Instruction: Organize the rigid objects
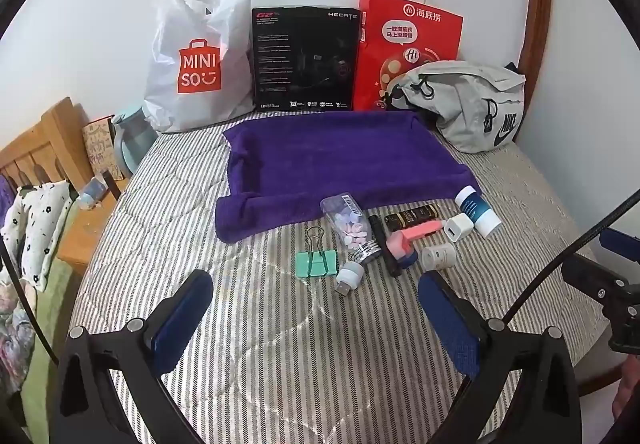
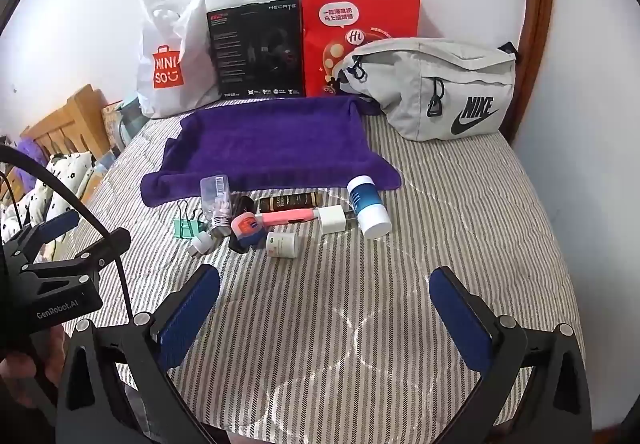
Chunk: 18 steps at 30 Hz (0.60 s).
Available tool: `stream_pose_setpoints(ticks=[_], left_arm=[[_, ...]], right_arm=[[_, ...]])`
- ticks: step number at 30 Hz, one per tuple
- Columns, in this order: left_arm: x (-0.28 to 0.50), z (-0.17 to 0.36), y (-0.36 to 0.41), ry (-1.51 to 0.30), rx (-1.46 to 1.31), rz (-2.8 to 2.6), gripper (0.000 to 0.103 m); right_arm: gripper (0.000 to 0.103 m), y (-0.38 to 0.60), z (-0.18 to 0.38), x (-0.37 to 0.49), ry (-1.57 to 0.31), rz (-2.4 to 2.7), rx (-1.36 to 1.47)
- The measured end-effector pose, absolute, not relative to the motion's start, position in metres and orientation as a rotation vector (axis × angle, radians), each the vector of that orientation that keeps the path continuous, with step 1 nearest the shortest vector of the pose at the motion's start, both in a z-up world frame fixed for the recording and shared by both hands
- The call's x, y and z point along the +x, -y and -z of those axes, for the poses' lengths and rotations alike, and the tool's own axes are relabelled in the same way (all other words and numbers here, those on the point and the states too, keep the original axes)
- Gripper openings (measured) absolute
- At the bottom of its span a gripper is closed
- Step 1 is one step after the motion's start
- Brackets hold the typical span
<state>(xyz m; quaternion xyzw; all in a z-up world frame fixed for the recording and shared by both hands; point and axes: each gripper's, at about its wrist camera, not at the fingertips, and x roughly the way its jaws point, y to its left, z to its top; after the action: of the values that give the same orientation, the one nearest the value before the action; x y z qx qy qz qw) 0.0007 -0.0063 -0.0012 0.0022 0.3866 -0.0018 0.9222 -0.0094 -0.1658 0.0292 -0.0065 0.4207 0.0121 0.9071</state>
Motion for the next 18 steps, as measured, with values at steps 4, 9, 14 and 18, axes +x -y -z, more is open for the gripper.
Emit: stream_pose_setpoints(ticks=[4, 9, 14, 18], left_arm=[[-0.0054, -0.0023, -0.0019, -0.786, -0.015, 0.008, 0.103], [-0.0053, -0.0033, -0.0041, -0.791, -0.016, 0.01, 0.103], [-0.0055, -0.0027, -0.0043, -0.788, -0.018, 0.01, 0.103], [-0.0056, -0.0022, -0.0048, -0.789, -0.023, 0.014, 0.103]], right_arm=[[0.103, 0.1656, -0.0296, -0.0101, -0.866, -0.025, -0.012], [0.103, 0.1662, -0.0291, -0.0093, -0.865, -0.022, -0.013], [0.103, 0.1657, -0.0297, -0.0092, -0.868, -0.019, -0.014], [0.103, 0.1652, -0.0296, -0.0093, -0.866, -0.02, -0.013]])
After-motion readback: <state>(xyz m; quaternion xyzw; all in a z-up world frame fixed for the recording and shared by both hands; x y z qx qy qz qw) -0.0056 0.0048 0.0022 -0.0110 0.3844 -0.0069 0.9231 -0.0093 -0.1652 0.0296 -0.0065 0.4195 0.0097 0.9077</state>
